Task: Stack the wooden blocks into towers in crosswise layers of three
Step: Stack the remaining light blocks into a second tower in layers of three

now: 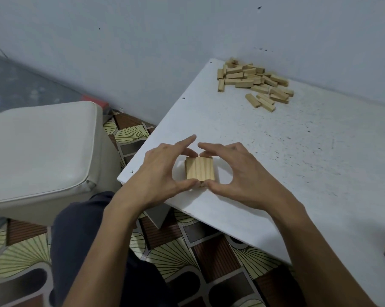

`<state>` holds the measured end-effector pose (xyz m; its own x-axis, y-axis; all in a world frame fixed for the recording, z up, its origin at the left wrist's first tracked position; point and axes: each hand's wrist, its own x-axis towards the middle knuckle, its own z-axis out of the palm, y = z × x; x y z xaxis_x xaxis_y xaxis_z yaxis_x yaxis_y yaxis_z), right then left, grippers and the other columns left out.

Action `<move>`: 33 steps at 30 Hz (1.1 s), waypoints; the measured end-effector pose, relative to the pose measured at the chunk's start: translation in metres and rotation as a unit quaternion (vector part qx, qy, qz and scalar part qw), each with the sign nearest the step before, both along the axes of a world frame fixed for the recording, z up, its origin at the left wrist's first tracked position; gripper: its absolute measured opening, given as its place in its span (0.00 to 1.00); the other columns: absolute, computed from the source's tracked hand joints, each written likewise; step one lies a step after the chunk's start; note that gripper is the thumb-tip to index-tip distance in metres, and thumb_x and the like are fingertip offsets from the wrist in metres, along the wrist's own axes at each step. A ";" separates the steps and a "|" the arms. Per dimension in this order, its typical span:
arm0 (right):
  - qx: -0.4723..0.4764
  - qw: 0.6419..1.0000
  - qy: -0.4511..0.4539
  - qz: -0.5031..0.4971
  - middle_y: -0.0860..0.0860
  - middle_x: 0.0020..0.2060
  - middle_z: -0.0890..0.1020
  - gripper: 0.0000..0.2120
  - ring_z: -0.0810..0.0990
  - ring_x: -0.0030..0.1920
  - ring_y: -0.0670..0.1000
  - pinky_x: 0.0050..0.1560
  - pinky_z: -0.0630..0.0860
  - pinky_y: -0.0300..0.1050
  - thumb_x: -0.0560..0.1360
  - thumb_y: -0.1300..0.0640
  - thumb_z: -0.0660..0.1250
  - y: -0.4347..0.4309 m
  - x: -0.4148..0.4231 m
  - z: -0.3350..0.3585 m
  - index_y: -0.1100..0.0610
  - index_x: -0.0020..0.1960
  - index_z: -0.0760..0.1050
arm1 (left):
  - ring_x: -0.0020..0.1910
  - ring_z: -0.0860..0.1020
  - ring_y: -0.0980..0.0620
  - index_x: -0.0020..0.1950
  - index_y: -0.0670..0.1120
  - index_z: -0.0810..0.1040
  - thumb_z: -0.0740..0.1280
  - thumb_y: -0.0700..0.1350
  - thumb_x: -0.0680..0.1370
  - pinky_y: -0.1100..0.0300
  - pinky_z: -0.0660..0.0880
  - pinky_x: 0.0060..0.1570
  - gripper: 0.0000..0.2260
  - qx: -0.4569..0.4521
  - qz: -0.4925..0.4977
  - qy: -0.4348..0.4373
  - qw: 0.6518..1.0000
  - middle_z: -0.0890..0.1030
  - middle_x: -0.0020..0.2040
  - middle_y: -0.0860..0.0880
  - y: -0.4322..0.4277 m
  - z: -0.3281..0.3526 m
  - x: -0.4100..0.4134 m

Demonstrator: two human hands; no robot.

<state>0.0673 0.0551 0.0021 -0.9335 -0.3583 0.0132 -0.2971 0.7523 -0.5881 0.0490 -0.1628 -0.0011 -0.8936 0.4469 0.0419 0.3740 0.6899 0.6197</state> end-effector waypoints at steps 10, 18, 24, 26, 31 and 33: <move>-0.143 0.987 0.003 -0.071 0.35 0.75 0.62 0.34 0.60 0.74 0.38 0.70 0.58 0.34 0.76 0.41 0.65 0.000 0.010 -0.015 0.41 0.78 0.56 | 0.71 0.67 0.64 0.78 0.56 0.63 0.65 0.60 0.77 0.55 0.65 0.71 0.30 0.161 0.039 -0.020 0.986 0.71 0.72 0.61 0.001 -0.015 0.010; -0.438 0.865 -0.098 -0.225 0.35 0.75 0.63 0.33 0.58 0.74 0.34 0.79 0.53 0.49 0.75 0.28 0.49 -0.046 0.018 -0.025 0.38 0.76 0.58 | 0.71 0.66 0.66 0.75 0.58 0.67 0.48 0.68 0.78 0.56 0.58 0.76 0.29 0.440 0.246 -0.141 0.852 0.70 0.73 0.62 0.048 -0.023 0.029; -0.476 0.841 -0.126 -0.225 0.35 0.74 0.64 0.37 0.61 0.73 0.33 0.78 0.56 0.47 0.71 0.26 0.49 -0.056 0.016 -0.033 0.39 0.76 0.60 | 0.75 0.62 0.63 0.79 0.50 0.61 0.47 0.70 0.73 0.57 0.56 0.77 0.39 0.493 0.266 -0.177 0.810 0.66 0.76 0.57 0.061 -0.019 0.028; -0.481 0.838 -0.130 -0.224 0.35 0.74 0.65 0.38 0.61 0.73 0.33 0.78 0.56 0.47 0.71 0.26 0.49 -0.058 0.017 -0.034 0.41 0.76 0.60 | 0.75 0.62 0.63 0.79 0.51 0.60 0.46 0.72 0.74 0.56 0.56 0.77 0.39 0.496 0.268 -0.180 0.807 0.66 0.76 0.58 0.063 -0.021 0.027; -0.477 0.838 -0.138 -0.225 0.35 0.74 0.64 0.36 0.59 0.73 0.33 0.79 0.54 0.48 0.71 0.24 0.49 -0.060 0.019 -0.033 0.38 0.75 0.60 | 0.75 0.60 0.66 0.79 0.53 0.59 0.46 0.73 0.74 0.54 0.55 0.78 0.39 0.472 0.251 -0.185 0.824 0.64 0.77 0.61 0.064 -0.025 0.025; -0.472 0.842 -0.140 -0.220 0.35 0.75 0.63 0.39 0.59 0.73 0.32 0.79 0.54 0.47 0.71 0.25 0.49 -0.062 0.021 -0.032 0.41 0.77 0.59 | 0.75 0.59 0.66 0.79 0.53 0.59 0.46 0.75 0.72 0.54 0.54 0.78 0.42 0.457 0.243 -0.181 0.836 0.62 0.77 0.61 0.064 -0.026 0.027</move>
<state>0.0880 -0.0072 -0.0299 -0.9871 0.0696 -0.1445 0.1382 -0.0881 -0.9865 0.0760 -0.0985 -0.0273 -0.9883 -0.0435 -0.1459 -0.1399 -0.1178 0.9831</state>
